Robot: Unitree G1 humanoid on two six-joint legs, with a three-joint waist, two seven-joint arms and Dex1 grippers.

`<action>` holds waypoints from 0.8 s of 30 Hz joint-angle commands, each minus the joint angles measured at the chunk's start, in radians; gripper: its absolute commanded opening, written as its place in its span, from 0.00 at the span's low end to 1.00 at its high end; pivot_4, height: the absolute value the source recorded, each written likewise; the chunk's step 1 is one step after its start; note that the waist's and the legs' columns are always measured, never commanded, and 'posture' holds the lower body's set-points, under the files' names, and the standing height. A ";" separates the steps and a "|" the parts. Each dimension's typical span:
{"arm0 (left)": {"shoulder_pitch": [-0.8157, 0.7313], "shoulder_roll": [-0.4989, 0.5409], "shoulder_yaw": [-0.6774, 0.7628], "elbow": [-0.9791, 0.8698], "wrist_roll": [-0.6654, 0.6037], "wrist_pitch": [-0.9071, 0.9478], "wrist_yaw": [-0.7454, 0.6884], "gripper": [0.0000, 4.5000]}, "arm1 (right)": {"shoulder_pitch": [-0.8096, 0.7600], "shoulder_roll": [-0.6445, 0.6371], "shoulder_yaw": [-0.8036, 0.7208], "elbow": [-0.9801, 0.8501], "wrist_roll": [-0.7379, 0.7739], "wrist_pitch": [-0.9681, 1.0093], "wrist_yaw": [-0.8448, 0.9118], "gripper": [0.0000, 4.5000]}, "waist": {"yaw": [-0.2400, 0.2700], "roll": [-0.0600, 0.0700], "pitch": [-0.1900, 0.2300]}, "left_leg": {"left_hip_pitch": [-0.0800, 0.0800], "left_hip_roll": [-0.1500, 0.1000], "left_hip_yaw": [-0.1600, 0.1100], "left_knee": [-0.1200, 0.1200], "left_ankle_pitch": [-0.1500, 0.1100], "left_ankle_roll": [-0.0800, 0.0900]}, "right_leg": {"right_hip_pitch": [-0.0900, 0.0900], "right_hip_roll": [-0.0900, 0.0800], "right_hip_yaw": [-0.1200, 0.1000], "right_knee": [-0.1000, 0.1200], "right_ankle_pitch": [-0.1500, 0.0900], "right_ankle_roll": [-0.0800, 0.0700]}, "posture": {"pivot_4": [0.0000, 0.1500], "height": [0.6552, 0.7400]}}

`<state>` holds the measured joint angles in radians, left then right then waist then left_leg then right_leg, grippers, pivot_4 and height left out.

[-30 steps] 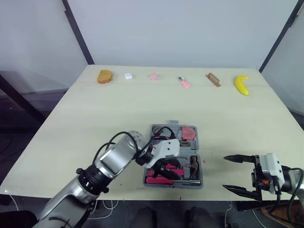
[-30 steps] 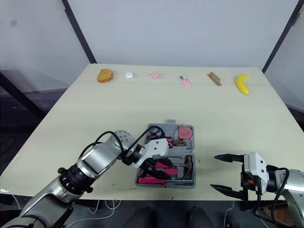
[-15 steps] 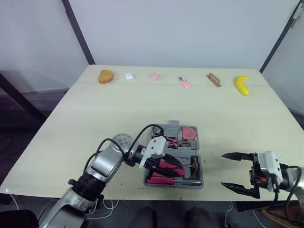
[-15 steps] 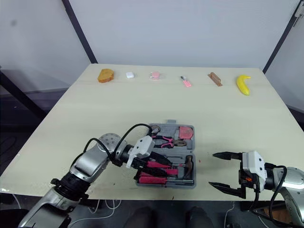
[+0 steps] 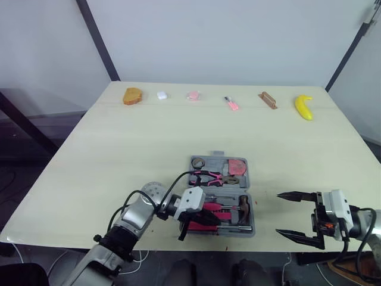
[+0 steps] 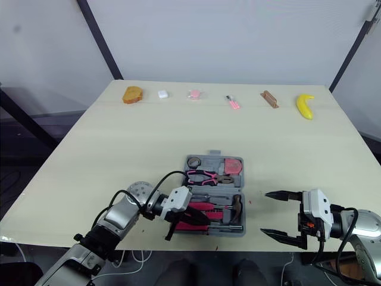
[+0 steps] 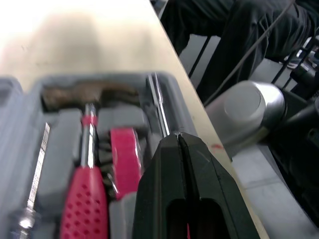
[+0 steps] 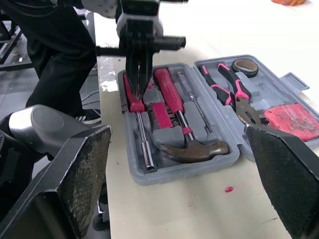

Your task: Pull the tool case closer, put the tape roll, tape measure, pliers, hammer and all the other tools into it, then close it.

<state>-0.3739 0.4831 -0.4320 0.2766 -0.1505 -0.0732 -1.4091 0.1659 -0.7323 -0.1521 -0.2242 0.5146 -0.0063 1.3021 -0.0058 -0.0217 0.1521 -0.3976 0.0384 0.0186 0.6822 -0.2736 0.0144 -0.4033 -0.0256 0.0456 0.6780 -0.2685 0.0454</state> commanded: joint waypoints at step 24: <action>0.104 0.061 0.312 -0.267 -0.241 0.306 0.170 0.02 | 0.032 0.099 -0.100 0.083 0.064 -0.009 -0.118 1.00 | -0.004 0.004 -0.002 | 0.001 0.001 -0.003 0.000 0.000 0.000 | 0.001 -0.001 -0.001 0.000 0.000 0.000 | 1.00 1.00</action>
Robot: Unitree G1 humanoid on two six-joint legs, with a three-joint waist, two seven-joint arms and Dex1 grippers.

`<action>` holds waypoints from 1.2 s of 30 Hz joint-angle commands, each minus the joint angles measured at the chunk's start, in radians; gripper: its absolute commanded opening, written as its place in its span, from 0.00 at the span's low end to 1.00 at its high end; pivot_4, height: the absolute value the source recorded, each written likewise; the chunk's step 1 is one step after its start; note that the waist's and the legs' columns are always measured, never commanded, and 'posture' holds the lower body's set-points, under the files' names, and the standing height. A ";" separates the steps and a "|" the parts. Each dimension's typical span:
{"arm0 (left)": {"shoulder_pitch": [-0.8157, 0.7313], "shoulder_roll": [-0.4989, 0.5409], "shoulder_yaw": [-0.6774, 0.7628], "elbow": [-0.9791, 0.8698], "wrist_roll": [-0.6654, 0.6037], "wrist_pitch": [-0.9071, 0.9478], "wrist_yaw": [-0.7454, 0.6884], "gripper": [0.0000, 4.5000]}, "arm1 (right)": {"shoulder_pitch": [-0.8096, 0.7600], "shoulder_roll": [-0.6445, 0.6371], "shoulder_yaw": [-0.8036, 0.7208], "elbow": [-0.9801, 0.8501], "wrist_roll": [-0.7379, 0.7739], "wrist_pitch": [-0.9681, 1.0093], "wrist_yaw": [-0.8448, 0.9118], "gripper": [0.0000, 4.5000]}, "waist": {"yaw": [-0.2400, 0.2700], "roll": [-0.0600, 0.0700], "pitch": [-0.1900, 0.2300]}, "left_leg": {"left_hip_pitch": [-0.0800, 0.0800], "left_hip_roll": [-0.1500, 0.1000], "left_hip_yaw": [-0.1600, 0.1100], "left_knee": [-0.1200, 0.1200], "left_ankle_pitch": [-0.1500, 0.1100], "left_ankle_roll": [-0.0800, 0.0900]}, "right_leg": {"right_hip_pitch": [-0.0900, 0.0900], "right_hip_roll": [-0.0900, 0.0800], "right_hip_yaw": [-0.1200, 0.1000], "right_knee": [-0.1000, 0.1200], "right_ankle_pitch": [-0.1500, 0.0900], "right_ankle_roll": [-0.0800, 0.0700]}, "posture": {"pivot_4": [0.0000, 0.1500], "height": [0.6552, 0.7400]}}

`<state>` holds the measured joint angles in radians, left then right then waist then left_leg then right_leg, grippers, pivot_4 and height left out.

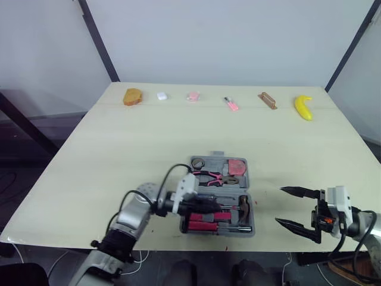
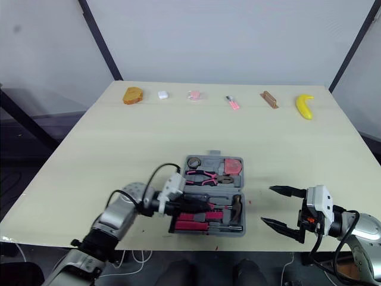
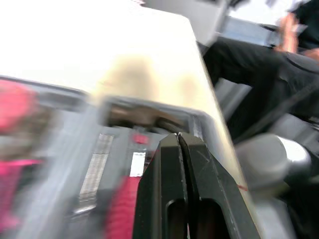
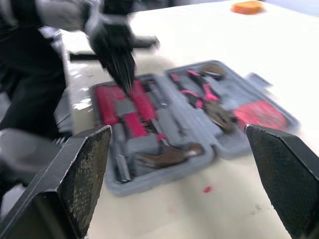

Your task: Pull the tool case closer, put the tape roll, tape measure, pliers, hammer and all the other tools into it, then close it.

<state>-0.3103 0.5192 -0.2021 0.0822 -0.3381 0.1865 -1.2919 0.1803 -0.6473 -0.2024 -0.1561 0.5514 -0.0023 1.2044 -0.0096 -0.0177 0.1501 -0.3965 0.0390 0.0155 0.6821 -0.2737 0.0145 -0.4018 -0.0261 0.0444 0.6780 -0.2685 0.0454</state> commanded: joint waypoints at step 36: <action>0.203 0.146 0.434 0.220 0.001 -0.146 0.217 1.00 | -0.098 0.014 -0.036 0.316 -0.180 -0.066 -0.125 0.88 | -0.002 0.000 0.001 | 0.002 -0.001 0.005 -0.004 0.000 0.000 | 0.000 -0.003 0.000 -0.001 0.000 0.000 | 1.00 1.00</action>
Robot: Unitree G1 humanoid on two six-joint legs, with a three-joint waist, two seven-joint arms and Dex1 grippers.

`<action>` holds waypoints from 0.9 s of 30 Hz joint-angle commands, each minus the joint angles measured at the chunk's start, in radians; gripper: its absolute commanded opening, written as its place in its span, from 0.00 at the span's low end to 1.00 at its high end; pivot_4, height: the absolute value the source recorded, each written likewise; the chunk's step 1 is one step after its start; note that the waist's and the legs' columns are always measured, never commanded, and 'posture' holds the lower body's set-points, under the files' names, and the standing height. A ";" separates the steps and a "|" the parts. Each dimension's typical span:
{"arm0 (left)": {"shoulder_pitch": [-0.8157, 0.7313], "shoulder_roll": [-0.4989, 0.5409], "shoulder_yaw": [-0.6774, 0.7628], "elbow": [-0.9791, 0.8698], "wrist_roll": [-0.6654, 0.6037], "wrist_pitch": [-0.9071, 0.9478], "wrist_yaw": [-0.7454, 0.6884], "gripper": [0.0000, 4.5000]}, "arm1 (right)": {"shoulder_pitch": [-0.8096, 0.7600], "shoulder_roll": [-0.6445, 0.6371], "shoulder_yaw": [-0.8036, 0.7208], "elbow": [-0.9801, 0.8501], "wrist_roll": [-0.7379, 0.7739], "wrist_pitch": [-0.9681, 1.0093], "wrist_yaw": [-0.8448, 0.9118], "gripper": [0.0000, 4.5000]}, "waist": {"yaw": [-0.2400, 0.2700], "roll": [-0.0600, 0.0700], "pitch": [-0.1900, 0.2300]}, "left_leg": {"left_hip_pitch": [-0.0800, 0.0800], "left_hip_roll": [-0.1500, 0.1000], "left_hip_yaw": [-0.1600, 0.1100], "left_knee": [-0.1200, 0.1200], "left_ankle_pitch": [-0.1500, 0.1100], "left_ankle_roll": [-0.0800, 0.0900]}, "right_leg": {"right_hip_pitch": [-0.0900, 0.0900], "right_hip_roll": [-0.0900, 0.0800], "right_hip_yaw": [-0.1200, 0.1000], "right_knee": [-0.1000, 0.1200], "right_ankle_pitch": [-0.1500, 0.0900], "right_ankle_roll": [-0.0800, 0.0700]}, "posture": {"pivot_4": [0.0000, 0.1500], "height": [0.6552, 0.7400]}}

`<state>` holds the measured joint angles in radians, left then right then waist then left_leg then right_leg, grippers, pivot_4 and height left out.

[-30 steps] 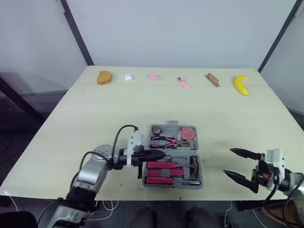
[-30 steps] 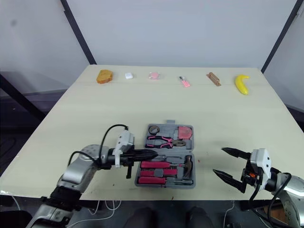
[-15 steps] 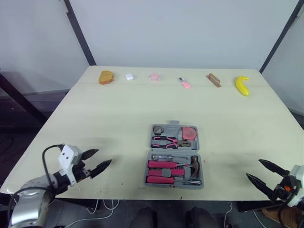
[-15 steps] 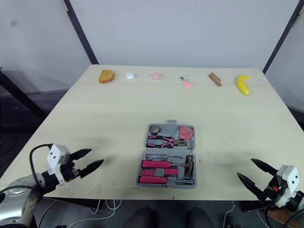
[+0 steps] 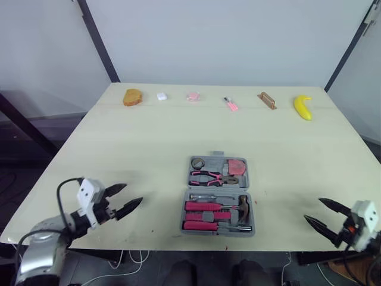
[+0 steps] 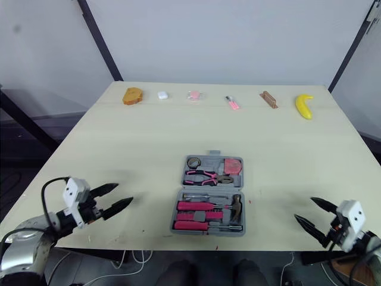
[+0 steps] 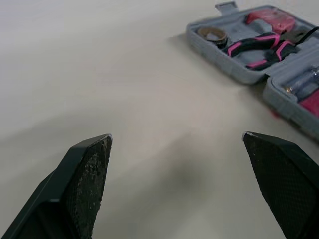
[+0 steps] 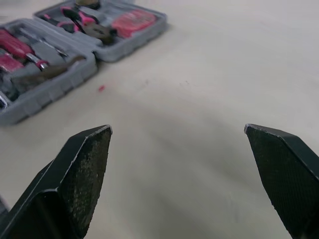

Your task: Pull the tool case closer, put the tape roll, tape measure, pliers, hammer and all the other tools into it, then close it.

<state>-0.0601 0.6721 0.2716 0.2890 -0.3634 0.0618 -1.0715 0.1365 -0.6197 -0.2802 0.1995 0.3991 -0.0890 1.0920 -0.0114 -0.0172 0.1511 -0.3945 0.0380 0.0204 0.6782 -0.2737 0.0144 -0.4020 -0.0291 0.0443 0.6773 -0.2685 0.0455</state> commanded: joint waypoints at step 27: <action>-0.383 -0.142 -0.343 0.418 0.222 -0.186 -0.160 0.02 | -0.476 0.121 0.475 0.162 -0.317 0.008 -0.034 0.00 | -0.001 0.000 0.000 | -0.002 0.000 -0.001 0.001 0.000 0.000 | -0.002 0.001 -0.001 0.001 0.000 0.000 | 1.00 1.00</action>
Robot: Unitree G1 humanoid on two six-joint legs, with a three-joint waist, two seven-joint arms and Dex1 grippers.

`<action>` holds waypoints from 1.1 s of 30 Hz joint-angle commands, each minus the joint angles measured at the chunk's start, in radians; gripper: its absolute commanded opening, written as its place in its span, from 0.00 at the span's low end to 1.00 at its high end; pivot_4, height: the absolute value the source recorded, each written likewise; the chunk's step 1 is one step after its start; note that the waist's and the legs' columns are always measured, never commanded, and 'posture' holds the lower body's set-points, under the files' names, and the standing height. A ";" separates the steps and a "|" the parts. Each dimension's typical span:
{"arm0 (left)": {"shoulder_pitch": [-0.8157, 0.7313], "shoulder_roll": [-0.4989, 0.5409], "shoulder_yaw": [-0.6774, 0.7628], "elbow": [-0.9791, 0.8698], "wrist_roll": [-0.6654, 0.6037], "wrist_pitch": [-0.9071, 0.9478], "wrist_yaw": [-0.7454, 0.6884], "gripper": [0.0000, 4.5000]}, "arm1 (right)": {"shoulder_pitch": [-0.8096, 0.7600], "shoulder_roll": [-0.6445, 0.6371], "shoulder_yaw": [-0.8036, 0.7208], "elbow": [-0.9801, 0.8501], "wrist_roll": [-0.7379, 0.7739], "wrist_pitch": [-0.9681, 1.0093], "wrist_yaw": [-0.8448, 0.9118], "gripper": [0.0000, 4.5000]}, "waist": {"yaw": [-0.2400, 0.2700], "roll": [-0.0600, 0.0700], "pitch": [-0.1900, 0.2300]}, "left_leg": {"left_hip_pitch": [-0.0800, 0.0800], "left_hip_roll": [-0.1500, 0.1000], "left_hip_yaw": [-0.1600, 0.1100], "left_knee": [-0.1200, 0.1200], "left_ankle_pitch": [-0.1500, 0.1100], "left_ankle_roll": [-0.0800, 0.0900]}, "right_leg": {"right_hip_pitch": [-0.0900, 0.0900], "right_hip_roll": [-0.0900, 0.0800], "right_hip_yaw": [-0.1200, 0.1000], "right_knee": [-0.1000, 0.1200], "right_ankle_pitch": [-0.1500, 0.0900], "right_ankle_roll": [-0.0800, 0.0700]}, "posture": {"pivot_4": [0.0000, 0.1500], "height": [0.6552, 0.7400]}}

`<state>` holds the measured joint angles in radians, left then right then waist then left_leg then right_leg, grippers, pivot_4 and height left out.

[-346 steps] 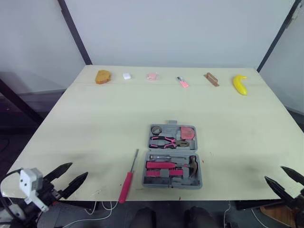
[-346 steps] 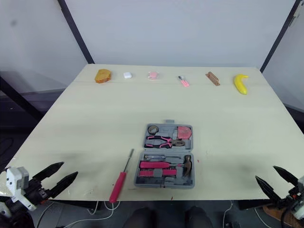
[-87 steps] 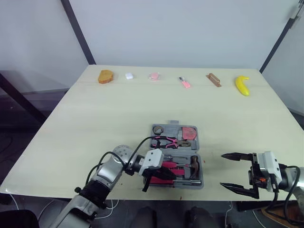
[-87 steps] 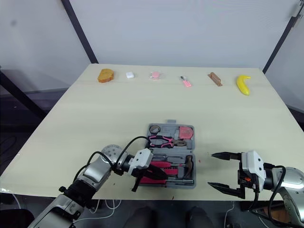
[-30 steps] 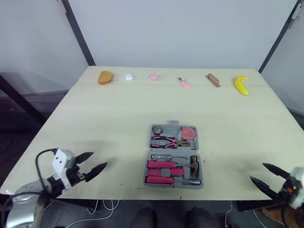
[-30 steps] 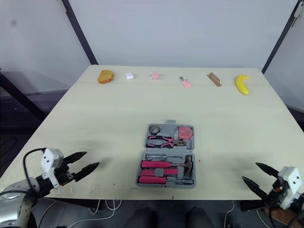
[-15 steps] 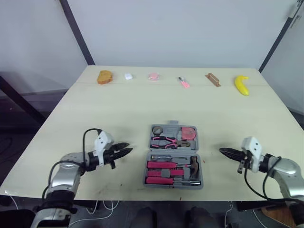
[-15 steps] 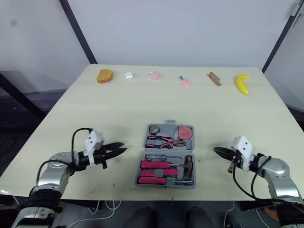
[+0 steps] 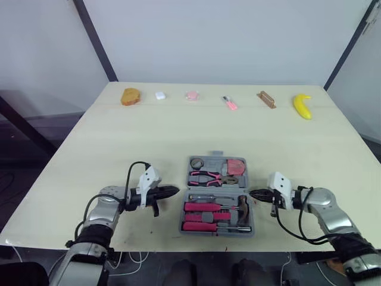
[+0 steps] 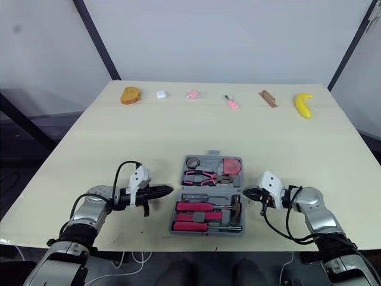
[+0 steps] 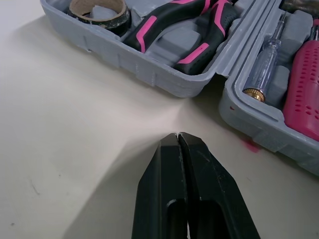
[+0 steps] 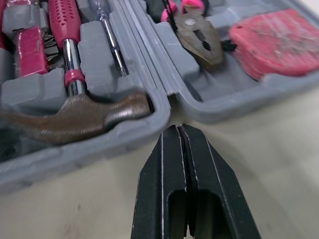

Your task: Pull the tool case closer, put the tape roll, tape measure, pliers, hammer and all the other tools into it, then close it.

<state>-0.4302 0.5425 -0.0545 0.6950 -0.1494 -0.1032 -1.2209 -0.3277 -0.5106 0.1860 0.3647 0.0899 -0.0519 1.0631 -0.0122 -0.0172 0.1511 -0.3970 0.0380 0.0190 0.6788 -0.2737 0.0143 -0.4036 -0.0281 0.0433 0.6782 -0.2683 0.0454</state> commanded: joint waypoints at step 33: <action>-0.026 -0.072 -0.077 0.019 0.036 0.021 -0.103 0.02 | -0.010 0.046 0.018 0.018 -0.039 -0.078 0.002 0.00 | -0.002 0.000 0.000 | 0.000 0.000 0.000 0.000 0.000 0.000 | 0.000 0.000 0.000 0.000 0.000 0.000 | 1.00 1.00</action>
<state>-0.4799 0.4860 -0.0884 0.7402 -0.1208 -0.0982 -1.2844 -0.3354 -0.4805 0.1895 0.4111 0.0343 -0.1128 1.0515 -0.0143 -0.0171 0.1510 -0.3968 0.0381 0.0188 0.6788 -0.2737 0.0143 -0.4036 -0.0277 0.0435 0.6783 -0.2683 0.0454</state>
